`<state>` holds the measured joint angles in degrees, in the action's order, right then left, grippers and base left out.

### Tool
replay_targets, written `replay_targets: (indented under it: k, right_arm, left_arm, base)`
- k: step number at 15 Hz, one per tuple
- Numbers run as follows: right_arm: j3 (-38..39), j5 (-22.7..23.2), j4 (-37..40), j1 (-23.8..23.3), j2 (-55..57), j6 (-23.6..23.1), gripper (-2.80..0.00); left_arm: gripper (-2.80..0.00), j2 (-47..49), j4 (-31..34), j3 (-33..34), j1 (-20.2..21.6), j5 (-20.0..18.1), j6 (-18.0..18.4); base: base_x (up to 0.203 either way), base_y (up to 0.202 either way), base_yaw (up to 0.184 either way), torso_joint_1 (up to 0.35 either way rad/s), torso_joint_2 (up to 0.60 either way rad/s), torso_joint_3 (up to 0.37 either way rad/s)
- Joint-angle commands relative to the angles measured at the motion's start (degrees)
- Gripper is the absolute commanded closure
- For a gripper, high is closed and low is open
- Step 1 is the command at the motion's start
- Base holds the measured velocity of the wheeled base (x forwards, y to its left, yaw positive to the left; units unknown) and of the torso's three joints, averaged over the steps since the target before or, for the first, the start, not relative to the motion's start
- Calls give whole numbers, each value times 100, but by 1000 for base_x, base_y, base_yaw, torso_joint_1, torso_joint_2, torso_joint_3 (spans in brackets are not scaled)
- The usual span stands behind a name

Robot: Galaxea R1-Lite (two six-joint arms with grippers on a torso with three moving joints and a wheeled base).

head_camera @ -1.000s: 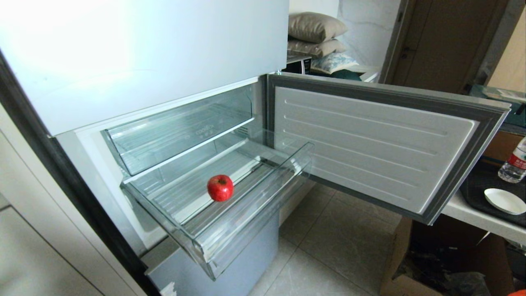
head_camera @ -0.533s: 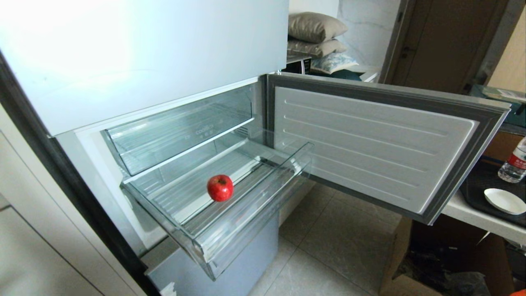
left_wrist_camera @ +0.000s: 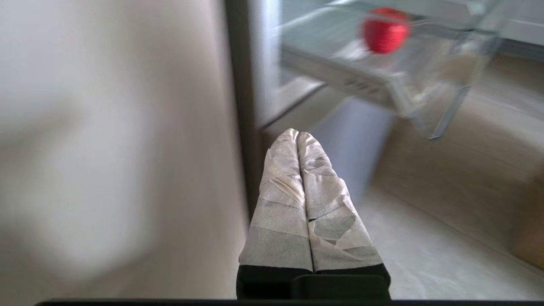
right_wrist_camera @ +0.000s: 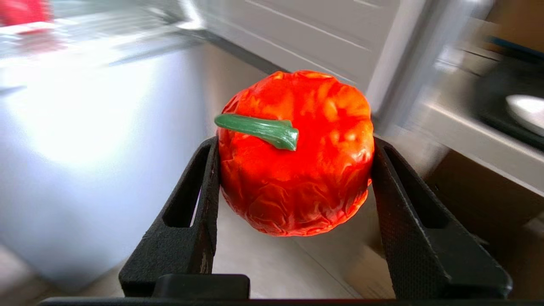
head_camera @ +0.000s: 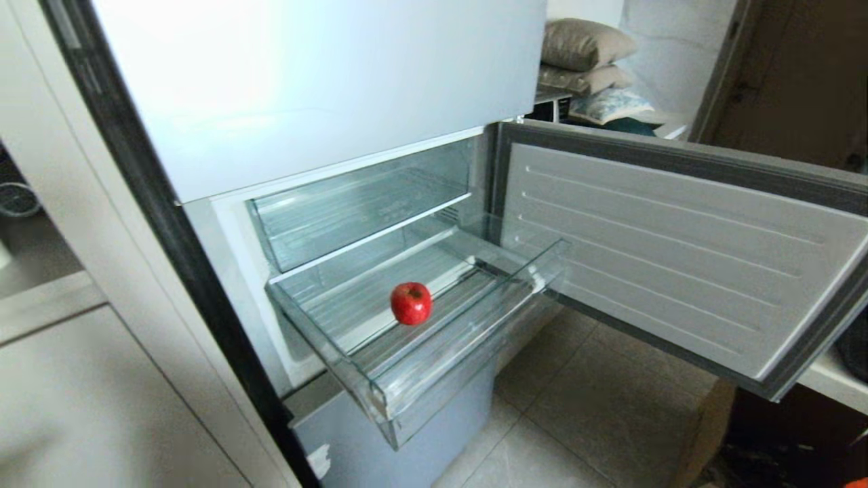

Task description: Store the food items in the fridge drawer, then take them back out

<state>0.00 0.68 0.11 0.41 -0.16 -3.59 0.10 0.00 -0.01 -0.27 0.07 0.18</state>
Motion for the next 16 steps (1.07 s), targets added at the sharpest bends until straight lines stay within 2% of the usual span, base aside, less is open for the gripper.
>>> replay_targets:
  k: [1,16]
  right_arm:
    - [9,-7,-2,3,16,65,0]
    - [0,-7,-28,3,97,155,0]
  left_arm:
    - [0,8,0,1,0,1,-1]
    - [0,2,0,1,0,1,-1]
  base:
    - [2,-6,175,2,5,2]
    - [2,-7,174,3,2,4]
